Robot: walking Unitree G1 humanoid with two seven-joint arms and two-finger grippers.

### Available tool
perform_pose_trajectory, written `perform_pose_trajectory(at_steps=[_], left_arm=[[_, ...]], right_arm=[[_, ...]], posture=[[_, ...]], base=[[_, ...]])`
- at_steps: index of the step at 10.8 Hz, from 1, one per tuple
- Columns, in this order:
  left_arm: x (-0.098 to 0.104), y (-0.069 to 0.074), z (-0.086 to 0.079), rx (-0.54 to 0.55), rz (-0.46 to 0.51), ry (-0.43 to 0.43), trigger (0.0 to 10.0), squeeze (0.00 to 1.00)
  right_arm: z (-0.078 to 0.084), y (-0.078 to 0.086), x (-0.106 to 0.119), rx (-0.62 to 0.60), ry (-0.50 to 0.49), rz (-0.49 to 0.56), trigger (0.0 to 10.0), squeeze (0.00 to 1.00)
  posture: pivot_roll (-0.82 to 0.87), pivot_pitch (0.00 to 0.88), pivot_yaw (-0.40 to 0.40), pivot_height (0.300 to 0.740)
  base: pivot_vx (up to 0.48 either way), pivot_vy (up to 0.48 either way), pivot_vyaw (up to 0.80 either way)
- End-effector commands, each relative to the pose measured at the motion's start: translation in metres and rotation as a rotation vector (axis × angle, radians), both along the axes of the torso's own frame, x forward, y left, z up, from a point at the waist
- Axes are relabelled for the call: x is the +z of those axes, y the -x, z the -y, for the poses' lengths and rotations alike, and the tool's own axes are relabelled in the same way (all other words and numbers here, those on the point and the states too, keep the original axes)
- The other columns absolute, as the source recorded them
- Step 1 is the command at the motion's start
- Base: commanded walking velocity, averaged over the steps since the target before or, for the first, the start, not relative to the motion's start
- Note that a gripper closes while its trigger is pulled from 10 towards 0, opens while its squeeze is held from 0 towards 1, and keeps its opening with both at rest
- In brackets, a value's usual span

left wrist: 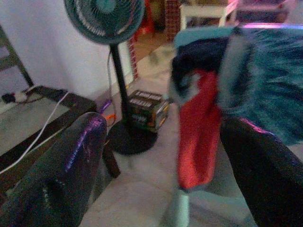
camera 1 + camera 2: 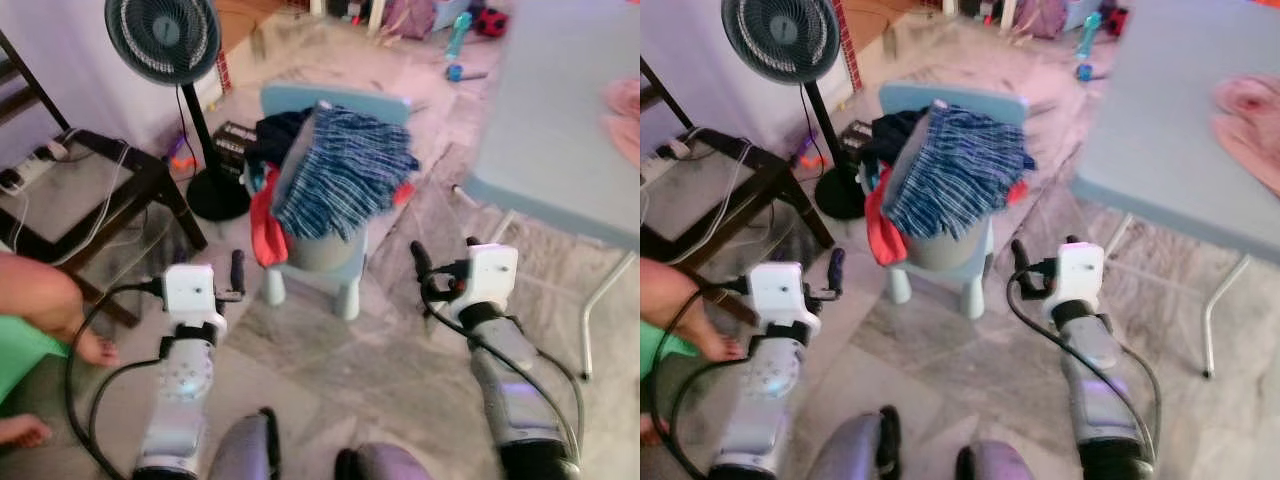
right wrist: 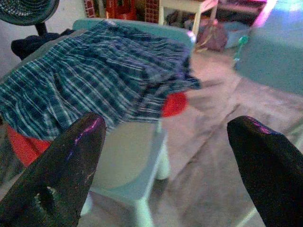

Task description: Hang hanger

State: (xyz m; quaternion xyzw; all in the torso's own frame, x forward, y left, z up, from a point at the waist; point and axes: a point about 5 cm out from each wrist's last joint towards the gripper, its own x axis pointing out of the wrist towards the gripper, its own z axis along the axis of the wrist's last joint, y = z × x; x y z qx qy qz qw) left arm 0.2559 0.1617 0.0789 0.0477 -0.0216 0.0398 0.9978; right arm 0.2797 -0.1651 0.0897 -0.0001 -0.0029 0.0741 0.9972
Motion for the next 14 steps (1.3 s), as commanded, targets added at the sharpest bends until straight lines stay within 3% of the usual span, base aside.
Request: perform_pose_trajectory(at_steps=[1, 6, 7, 8, 11, 14], left_arm=[[-0.002, 0.002, 0.0, 0.0, -0.007, 0.0, 10.0, 0.0], [-0.005, 0.002, 0.002, 0.009, -0.032, -0.023, 10.0, 0.0], [-0.004, 0.001, 0.003, -0.018, -0.022, -0.07, 10.0, 0.0], [-0.01, 0.007, 0.003, -0.068, -0.081, -0.042, 10.0, 0.0], [-0.013, 0.023, -0.011, -0.008, -0.084, -0.073, 10.0, 0.0], [-0.016, 0.014, -0.034, 0.042, -0.116, 0.032, 10.0, 0.0]], right_arm=[[0.005, 0.003, -0.002, -0.01, 0.015, -0.009, 10.0, 0.0], [0.006, 0.002, -0.002, 0.0, 0.034, -0.02, 10.0, 0.0], [0.005, 0.0, -0.002, 0.0, 0.032, -0.019, 10.0, 0.0], [0.006, 0.0, -0.002, 0.002, 0.026, -0.022, 10.0, 0.0], [-0.009, -0.011, 0.006, 0.084, 0.055, -0.001, 10.0, 0.0], [0.011, -0.015, 0.013, 0.055, 0.089, 0.004, 10.0, 0.0]], posture=[[-0.02, 0.235, -0.028, 0.74], [-0.02, 0.242, -0.043, 0.74], [-0.01, 0.242, -0.043, 0.74], [0.03, 0.254, -0.055, 0.74], [0.04, 0.276, -0.092, 0.74], [0.03, 0.304, -0.126, 0.74]], base=[[0.39, 0.0, 0.0], [0.193, 0.0, 0.0], [0.0, 0.0, 0.0], [0.0, 0.0, 0.0], [0.0, 0.0, 0.0], [0.0, 0.0, 0.0]])
